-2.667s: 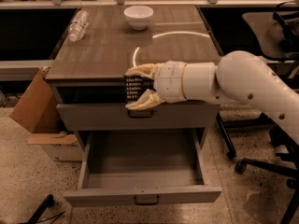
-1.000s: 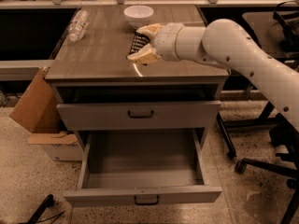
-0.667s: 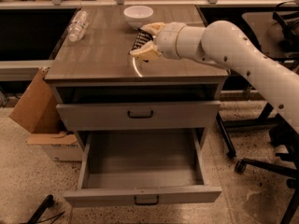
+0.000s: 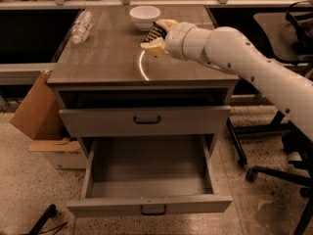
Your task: Pick rxbar chocolate from middle drawer and place on counter
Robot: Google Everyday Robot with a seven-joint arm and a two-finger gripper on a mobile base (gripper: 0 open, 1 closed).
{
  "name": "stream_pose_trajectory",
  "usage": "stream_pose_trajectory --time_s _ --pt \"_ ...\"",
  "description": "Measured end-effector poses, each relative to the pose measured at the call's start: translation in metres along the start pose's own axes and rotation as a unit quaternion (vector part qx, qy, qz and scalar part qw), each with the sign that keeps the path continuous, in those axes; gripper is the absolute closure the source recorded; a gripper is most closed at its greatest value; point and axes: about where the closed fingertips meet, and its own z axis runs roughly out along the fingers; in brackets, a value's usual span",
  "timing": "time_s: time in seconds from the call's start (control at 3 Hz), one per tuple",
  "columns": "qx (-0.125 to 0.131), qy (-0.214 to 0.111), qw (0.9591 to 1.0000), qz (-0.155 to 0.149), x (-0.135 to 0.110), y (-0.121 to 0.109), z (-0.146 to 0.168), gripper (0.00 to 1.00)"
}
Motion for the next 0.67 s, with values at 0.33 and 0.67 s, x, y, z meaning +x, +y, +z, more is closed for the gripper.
stream_pose_trajectory --time_s 0.33,0.67 --pt "0.021 -0.003 0.9997 0.01 0.0068 -0.0133 0.0126 0.04" --pt "0.024 -0.004 0.9996 0.013 0.0109 -0.0202 0.0214 0.0"
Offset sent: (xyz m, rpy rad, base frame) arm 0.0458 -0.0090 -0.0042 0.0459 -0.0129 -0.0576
